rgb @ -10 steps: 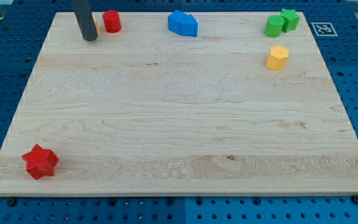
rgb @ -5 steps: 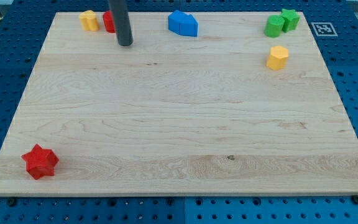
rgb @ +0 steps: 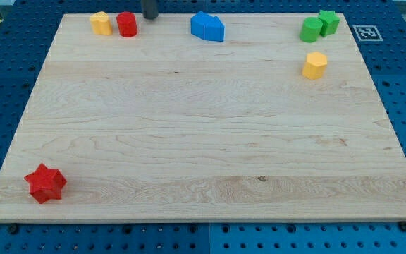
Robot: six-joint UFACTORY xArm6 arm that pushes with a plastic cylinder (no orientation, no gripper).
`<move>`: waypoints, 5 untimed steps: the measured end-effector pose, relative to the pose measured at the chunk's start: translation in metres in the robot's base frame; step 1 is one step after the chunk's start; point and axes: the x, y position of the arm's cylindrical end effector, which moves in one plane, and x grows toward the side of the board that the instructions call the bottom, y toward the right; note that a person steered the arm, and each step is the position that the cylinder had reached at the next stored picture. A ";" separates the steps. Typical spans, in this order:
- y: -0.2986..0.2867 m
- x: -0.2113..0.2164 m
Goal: Slide the red circle towards the bottom left
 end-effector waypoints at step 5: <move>-0.023 0.032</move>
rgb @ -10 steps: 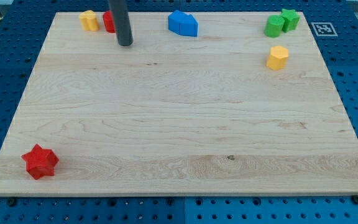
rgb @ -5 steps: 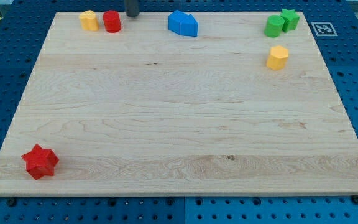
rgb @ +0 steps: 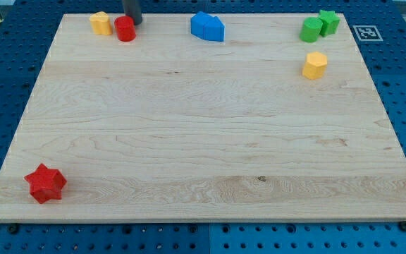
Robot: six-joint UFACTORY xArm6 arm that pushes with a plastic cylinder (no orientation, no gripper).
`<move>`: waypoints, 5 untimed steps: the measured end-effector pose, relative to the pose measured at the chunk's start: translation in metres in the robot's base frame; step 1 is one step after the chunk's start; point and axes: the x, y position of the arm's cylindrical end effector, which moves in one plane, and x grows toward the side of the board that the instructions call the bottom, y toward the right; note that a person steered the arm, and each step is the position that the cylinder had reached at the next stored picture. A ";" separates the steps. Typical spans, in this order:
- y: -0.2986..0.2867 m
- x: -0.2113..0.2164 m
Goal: Slide the red circle towards the bottom left
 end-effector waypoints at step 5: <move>-0.024 0.060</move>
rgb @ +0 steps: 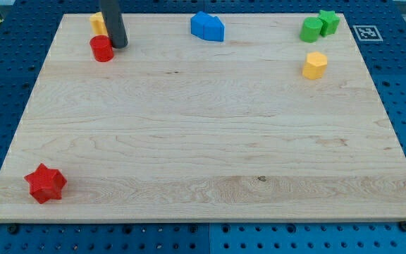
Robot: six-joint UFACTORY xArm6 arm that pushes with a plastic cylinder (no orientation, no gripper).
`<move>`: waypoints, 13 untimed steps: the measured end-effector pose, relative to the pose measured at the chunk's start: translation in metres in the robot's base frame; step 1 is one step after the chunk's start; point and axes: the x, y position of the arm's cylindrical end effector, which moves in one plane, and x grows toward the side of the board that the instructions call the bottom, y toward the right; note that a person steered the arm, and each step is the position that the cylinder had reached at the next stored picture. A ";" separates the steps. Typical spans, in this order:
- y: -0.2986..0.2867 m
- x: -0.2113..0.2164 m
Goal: Slide the red circle towards the bottom left
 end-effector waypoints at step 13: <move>-0.075 0.113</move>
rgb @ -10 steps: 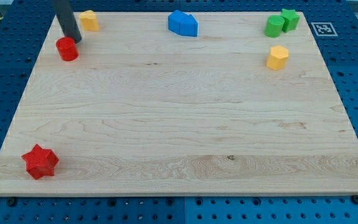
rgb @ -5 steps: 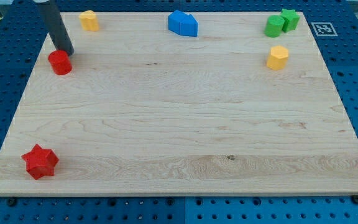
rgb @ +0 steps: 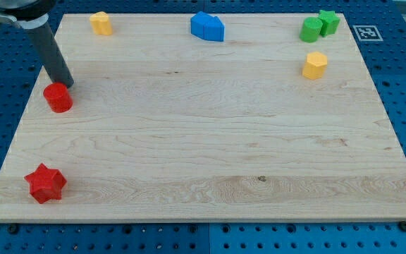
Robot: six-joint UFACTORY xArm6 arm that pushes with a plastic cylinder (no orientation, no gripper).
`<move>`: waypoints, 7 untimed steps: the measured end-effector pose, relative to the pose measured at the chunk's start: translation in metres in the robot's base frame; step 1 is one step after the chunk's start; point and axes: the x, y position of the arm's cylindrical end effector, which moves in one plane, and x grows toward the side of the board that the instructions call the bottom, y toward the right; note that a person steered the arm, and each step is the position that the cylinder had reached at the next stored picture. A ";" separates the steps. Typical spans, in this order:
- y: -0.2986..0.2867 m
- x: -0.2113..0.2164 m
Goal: Slide the red circle towards the bottom left
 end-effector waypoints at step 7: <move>0.038 0.078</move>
